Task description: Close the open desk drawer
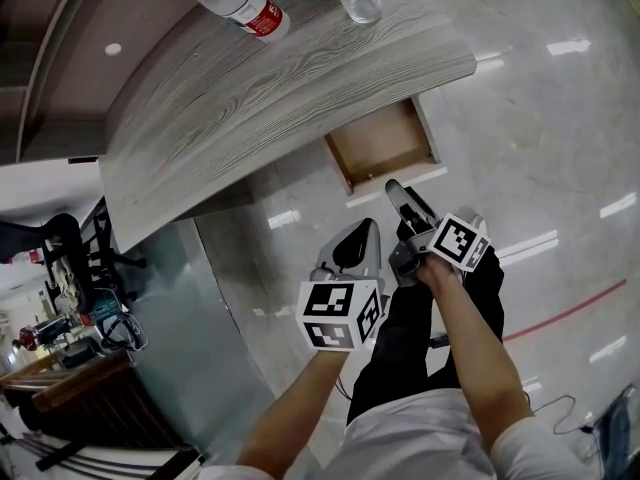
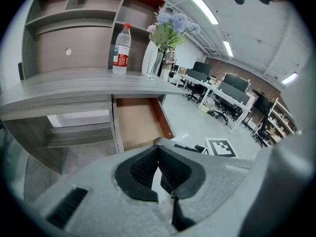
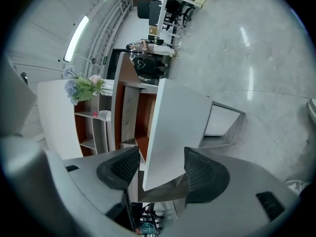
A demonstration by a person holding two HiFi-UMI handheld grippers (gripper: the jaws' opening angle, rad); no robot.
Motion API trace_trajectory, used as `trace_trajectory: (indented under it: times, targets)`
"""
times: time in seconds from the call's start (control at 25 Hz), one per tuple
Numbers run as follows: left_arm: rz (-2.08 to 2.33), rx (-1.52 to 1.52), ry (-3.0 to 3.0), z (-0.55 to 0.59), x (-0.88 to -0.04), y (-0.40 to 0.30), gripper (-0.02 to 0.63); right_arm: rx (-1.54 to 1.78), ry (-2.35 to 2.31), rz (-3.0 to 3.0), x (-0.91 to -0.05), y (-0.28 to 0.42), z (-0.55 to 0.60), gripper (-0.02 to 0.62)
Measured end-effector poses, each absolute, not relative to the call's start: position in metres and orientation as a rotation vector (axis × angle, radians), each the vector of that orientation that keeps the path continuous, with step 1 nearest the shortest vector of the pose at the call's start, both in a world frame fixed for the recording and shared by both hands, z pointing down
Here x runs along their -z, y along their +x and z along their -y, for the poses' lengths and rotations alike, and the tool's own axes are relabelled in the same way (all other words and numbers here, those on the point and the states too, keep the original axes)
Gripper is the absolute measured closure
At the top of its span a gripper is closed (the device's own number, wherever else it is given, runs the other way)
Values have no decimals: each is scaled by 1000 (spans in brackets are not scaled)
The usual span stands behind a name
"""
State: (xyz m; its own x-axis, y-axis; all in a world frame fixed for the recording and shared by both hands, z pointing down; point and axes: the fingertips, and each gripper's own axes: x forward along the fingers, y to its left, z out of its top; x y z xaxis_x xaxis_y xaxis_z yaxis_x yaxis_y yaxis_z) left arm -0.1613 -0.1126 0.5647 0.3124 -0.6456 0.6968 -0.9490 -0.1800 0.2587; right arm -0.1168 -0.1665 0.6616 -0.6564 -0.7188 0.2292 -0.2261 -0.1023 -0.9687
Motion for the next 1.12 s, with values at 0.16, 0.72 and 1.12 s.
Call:
trace_trajectory:
  times: [0.16,0.72,1.12]
  targets:
    - [1411,-589,1905,108,-567,-162,604,1817,-1018,-1778,-664,-118,170,350]
    - [1397,-588,1935,108,-560,-158,604,1879,-1014,-1652,-665,-115,172,416]
    - [1413,-558,1951,118,-546,-161,604,1893,-1071,-1634,-648,-111,168,420]
